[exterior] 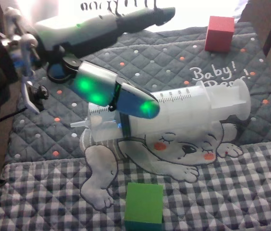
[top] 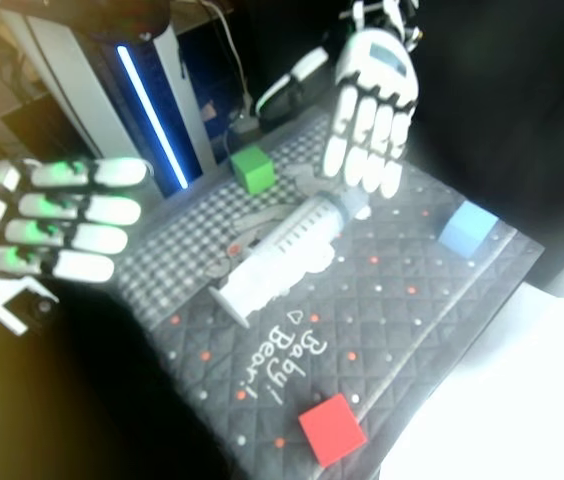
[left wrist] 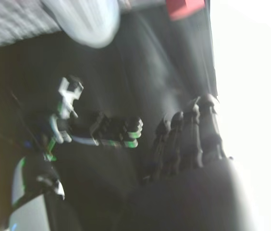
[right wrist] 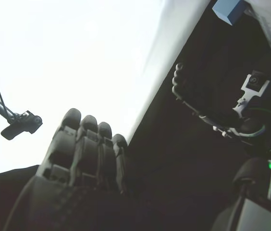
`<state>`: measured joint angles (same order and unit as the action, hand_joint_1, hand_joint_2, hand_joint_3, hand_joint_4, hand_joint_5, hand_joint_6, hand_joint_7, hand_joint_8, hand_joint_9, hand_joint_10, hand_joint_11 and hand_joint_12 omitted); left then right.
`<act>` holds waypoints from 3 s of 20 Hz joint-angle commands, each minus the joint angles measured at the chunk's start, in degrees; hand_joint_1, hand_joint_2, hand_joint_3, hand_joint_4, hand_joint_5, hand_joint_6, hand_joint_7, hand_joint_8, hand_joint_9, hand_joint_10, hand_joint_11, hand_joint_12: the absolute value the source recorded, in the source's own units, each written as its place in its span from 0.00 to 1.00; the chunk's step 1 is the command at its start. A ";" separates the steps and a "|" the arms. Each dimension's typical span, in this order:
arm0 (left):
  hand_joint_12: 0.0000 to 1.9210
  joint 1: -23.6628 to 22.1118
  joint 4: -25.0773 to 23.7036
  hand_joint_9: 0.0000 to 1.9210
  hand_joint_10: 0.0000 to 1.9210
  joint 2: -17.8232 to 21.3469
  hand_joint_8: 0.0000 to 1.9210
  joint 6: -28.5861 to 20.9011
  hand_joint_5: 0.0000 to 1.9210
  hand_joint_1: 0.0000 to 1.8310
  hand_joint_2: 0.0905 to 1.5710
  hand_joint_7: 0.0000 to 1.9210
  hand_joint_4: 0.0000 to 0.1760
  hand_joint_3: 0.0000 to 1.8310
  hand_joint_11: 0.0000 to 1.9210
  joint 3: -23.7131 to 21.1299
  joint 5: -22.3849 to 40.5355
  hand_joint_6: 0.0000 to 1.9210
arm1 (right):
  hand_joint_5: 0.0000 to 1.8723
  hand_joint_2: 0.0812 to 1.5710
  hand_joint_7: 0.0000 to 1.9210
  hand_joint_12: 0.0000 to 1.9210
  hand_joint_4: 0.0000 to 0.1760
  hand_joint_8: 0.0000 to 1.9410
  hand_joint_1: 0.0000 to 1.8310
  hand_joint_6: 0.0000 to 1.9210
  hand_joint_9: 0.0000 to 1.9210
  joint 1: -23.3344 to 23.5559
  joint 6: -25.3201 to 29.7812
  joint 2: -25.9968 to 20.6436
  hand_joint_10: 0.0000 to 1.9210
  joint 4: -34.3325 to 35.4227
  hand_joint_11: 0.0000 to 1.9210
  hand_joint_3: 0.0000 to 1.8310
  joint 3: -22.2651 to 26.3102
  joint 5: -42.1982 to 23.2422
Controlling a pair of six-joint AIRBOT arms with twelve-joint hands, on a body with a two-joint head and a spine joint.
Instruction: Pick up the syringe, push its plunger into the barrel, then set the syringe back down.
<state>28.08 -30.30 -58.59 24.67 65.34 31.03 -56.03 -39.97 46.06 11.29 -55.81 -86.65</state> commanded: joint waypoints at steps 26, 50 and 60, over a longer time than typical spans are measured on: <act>0.24 3.09 -2.62 0.11 0.00 -9.13 0.00 -0.18 0.06 0.27 0.43 0.10 0.00 0.00 0.00 5.39 -6.31 0.00 | 0.04 0.38 0.07 0.10 0.19 0.00 0.33 0.00 0.07 0.32 0.66 0.54 0.00 0.85 0.02 0.00 -0.26 -6.90; 0.42 4.71 -2.51 0.31 0.00 -15.03 0.00 -0.18 0.31 0.63 0.66 0.36 0.00 0.00 0.16 12.16 -13.14 0.00 | 0.04 0.38 0.07 0.12 0.19 0.00 0.32 0.00 0.08 0.50 0.78 0.46 0.00 0.25 0.02 0.00 -0.26 -6.89; 0.98 5.74 3.44 0.42 0.99 -15.55 0.94 11.14 0.31 0.76 0.70 0.38 0.00 0.00 0.48 13.55 -11.05 0.91 | 0.05 0.38 0.08 0.13 0.00 0.00 0.35 0.00 0.08 0.50 0.96 0.40 0.00 0.12 0.03 0.00 -0.26 -6.89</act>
<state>33.76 -27.31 -73.95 35.88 78.81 18.96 -56.01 -39.40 46.76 10.81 -55.83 -86.63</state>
